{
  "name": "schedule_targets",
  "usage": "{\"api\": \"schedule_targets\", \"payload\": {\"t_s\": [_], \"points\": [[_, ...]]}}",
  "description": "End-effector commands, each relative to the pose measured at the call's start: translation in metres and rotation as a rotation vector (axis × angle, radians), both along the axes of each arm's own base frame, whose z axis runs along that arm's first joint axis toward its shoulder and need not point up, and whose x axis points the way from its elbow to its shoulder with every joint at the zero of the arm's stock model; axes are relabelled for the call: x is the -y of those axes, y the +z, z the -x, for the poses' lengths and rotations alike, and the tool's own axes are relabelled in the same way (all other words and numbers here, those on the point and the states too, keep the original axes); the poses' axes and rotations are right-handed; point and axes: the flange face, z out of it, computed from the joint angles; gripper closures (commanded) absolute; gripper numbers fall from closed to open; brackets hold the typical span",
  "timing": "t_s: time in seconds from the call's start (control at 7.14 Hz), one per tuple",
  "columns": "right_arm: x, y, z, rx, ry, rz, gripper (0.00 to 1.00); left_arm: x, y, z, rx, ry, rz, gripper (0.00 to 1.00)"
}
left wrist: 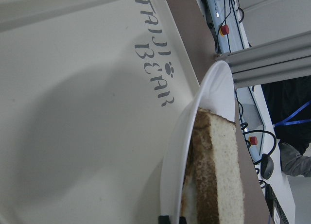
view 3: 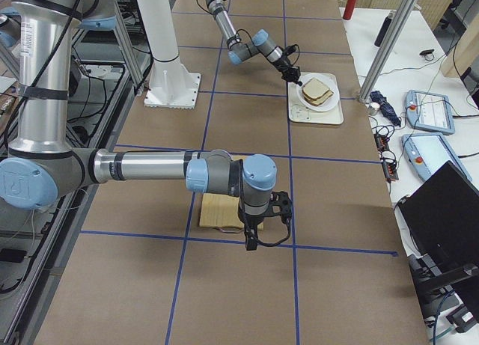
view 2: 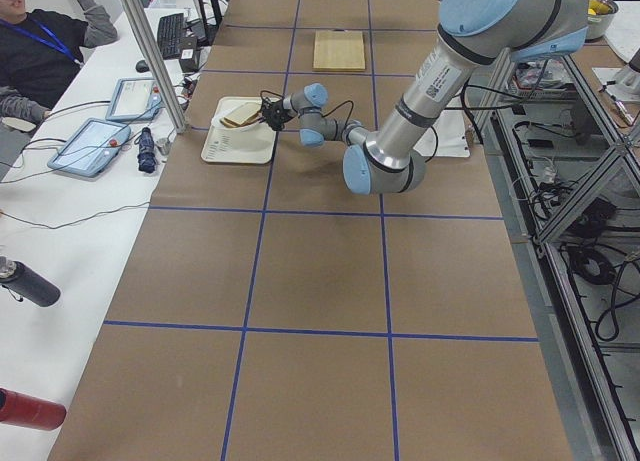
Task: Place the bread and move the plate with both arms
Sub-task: 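Slide the plate with the left gripper onto the white bear tray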
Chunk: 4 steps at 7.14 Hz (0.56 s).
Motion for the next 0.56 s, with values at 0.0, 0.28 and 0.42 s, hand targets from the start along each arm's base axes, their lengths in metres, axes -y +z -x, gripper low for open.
{"api": "schedule_targets", "payload": {"t_s": [0.0, 0.28, 0.42], "points": [[0.001, 0.000, -0.001, 0.001, 0.001, 0.000, 0.00, 0.003, 0.000, 0.010, 0.019, -0.001, -0.030, 0.02], [0.001, 0.000, 0.000, -0.001, 0.000, 0.000, 0.00, -0.026, 0.016, 0.050, 0.024, 0.081, -0.095, 0.02], [0.001, 0.002, -0.001, -0.001, 0.001, 0.003, 0.00, -0.037, 0.016, 0.060, 0.022, 0.155, -0.118, 0.02]]}}
